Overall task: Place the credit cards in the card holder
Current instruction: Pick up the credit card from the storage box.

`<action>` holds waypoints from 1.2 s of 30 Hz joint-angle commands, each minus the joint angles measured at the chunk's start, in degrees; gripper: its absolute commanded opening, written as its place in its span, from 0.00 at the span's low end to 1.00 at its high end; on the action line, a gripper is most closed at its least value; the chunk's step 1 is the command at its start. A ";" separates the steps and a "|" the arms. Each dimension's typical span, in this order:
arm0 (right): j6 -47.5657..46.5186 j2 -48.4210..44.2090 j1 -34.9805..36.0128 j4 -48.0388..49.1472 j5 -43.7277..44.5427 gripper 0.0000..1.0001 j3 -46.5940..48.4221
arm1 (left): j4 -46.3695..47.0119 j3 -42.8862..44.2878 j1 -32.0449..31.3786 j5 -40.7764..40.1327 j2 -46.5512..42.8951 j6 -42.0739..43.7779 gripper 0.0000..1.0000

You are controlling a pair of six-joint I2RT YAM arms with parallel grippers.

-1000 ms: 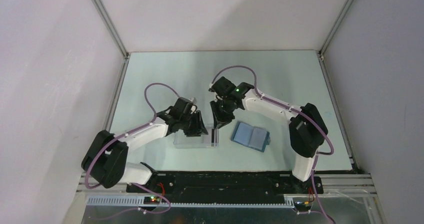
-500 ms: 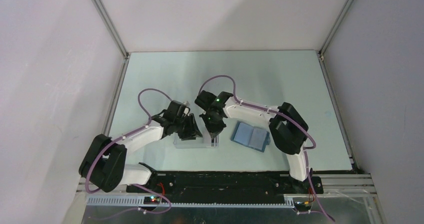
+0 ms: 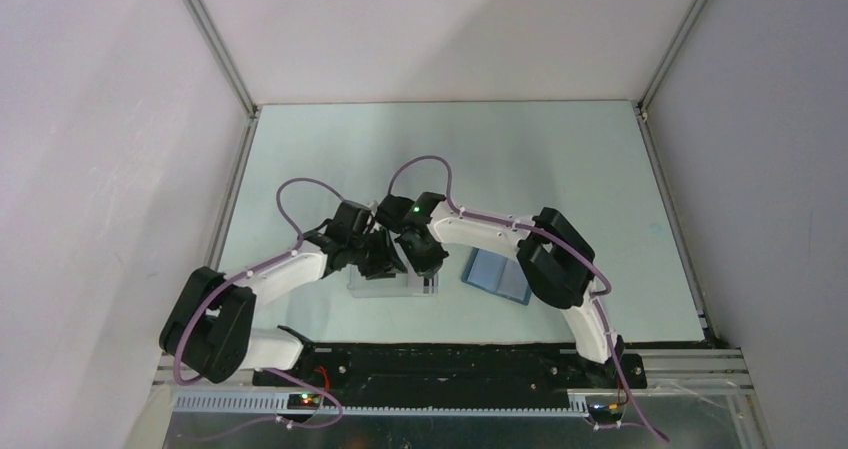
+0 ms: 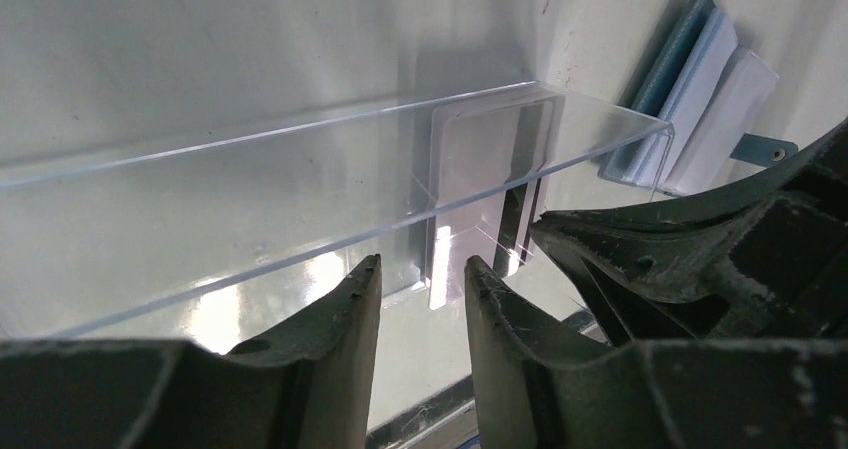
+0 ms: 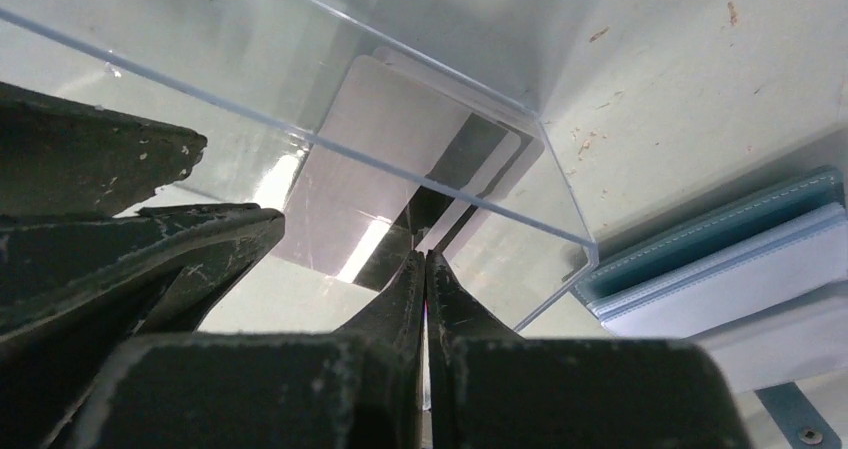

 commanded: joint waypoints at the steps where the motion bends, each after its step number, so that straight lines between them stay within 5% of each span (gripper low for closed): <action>1: -0.19 2.09 1.41 -2.23 4.30 0.00 2.70 | 3.24 -0.48 0.11 1.57 0.69 -1.00 0.40; 36: 2.23 1.96 -1.86 5.13 -8.49 0.00 -3.36 | 10.58 -1.30 -1.92 6.60 7.62 -3.46 0.37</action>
